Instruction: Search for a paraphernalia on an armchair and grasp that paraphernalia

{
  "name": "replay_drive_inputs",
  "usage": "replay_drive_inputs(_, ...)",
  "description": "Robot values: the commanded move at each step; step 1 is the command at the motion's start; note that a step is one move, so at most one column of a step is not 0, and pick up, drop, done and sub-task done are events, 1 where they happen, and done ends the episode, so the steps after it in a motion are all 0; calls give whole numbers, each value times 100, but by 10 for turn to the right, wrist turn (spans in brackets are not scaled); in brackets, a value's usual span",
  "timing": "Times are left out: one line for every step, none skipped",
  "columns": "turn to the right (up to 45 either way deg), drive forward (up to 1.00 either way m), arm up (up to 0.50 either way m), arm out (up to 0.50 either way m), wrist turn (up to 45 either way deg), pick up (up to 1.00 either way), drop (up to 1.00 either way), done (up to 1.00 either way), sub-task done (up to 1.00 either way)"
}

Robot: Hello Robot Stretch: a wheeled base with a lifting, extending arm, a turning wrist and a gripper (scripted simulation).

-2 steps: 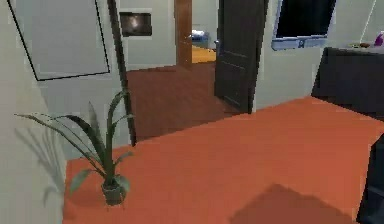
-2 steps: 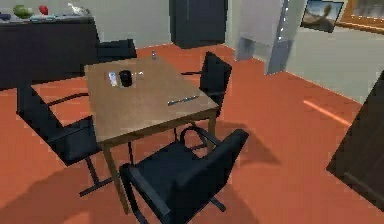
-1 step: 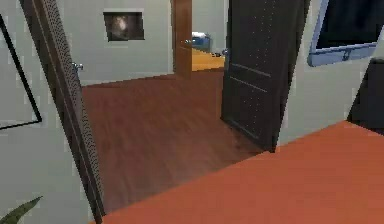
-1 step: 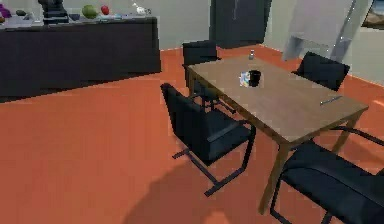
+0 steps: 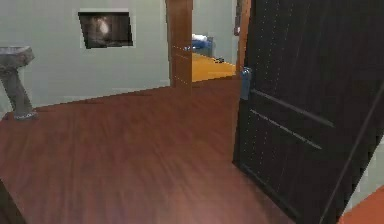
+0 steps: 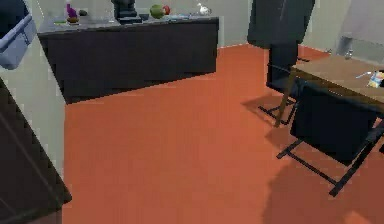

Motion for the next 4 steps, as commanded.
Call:
replay_drive_inputs(0, 100, 0, 0, 0, 0, 0, 0, 0)
replay_drive_inputs(0, 65, 0, 0, 0, 0, 0, 0, 0)
replay_drive_inputs(-450, 0, 0, 0, 0, 0, 0, 0, 0)
replay_drive_inputs(-330, 0, 0, 0, 0, 0, 0, 0, 0)
